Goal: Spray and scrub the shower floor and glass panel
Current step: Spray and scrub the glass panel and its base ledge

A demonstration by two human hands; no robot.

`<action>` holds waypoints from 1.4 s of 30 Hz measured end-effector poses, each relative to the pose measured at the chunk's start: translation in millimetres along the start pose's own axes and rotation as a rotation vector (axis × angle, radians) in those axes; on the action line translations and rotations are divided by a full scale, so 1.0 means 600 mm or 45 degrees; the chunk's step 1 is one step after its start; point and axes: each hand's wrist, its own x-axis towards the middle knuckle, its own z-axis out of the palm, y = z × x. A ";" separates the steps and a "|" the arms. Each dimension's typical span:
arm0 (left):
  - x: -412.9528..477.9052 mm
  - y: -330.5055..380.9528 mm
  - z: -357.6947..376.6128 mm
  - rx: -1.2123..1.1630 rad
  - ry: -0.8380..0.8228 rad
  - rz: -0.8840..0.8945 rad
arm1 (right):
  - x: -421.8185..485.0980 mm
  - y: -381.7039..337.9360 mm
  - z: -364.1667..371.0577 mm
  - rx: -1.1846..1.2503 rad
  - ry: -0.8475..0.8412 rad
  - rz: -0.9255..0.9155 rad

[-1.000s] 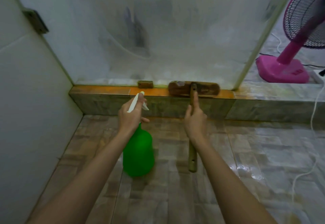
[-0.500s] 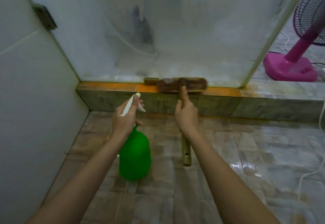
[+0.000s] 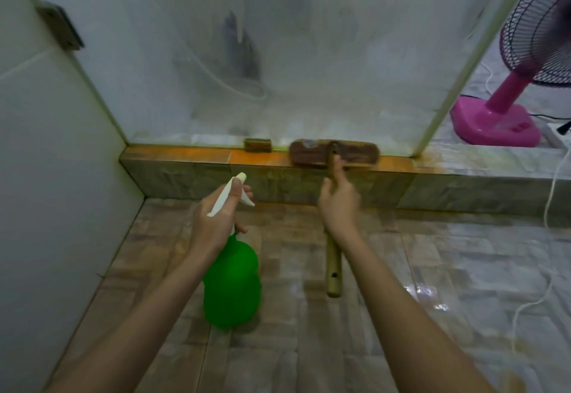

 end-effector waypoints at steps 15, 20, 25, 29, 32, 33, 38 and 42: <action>0.003 -0.010 0.006 -0.027 -0.035 0.014 | 0.009 0.049 -0.041 0.000 0.105 0.007; 0.005 -0.014 0.009 0.008 -0.031 0.003 | 0.010 0.032 -0.015 -0.054 -0.163 -0.189; -0.005 -0.009 -0.008 -0.074 -0.022 -0.030 | 0.037 0.119 -0.137 -0.034 0.225 -0.013; -0.012 -0.008 -0.025 -0.041 -0.081 -0.008 | 0.008 0.073 -0.067 0.033 0.279 0.098; -0.008 -0.011 -0.026 -0.007 -0.066 0.008 | -0.018 -0.004 0.035 0.056 -0.072 -0.108; -0.007 -0.011 -0.026 -0.013 -0.060 0.002 | -0.020 -0.020 0.051 0.073 -0.166 -0.145; -0.002 -0.009 -0.038 -0.085 0.018 -0.021 | 0.002 0.040 -0.025 -0.032 -0.157 -0.206; -0.006 -0.008 -0.062 -0.069 0.039 -0.055 | 0.026 0.094 -0.112 0.055 0.204 0.060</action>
